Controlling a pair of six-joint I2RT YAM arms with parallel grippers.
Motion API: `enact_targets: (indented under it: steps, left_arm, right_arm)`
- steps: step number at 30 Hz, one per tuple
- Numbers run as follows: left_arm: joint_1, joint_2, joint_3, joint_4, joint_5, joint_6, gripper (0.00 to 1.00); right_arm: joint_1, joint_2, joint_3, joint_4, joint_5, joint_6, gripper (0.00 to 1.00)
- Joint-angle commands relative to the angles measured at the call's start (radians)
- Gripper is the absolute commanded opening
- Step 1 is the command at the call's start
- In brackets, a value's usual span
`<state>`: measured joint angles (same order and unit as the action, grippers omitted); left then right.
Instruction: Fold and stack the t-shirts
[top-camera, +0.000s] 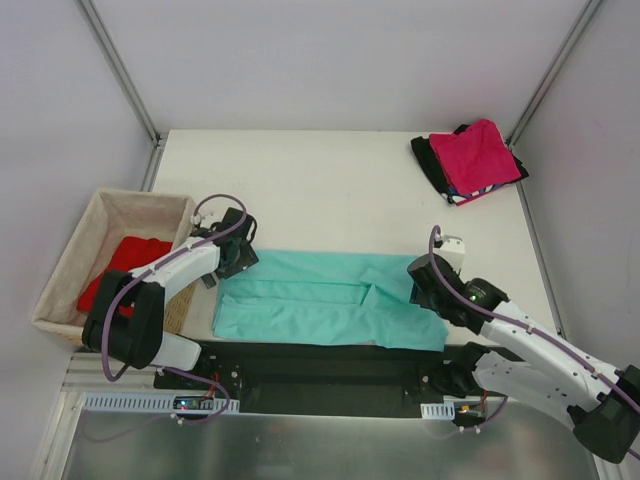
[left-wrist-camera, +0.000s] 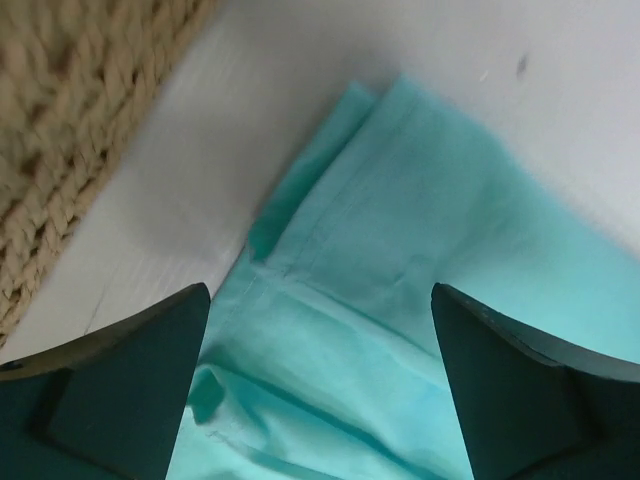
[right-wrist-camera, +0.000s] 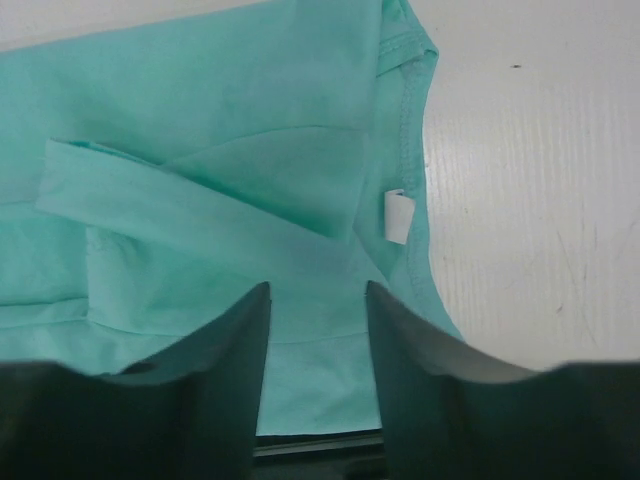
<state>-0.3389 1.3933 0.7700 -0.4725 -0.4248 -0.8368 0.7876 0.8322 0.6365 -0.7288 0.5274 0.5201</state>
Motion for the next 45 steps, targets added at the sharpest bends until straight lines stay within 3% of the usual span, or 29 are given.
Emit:
enact_targets:
  steps: [1,4,10,14,19,27,32,45]
  left_arm:
    - [-0.017,0.016,-0.029,-0.126,0.086,-0.013,0.93]
    - [-0.018,0.003,-0.011,-0.138,0.086,-0.008,0.92]
    - [-0.02,0.003,0.044,-0.155,0.08,0.002,0.91]
    - [-0.02,0.018,0.072,-0.158,0.078,0.004,0.9]
    - [-0.02,0.056,0.123,-0.158,0.08,0.013,0.9]
    - [-0.023,0.157,0.257,-0.158,0.115,0.057,0.9]
    - [-0.029,0.217,0.313,-0.16,0.127,0.085,0.9]
    - [-0.034,0.268,0.289,-0.156,0.129,0.068,0.89]
  right_arm:
    - [0.018,-0.001,-0.002,-0.04,0.058,0.037,0.65]
    - [0.035,-0.004,0.04,-0.089,0.098,0.041,0.82]
    - [0.047,0.03,0.159,-0.116,0.203,-0.026,0.88]
    - [0.032,0.139,0.232,-0.04,0.22,-0.103,0.89]
    - [-0.062,0.306,0.258,0.124,0.088,-0.19,0.89]
    - [-0.158,0.585,0.308,0.252,-0.053,-0.241,0.88]
    - [-0.195,0.677,0.319,0.298,-0.092,-0.247,0.87]
    - [-0.217,0.775,0.281,0.353,-0.136,-0.227,0.86]
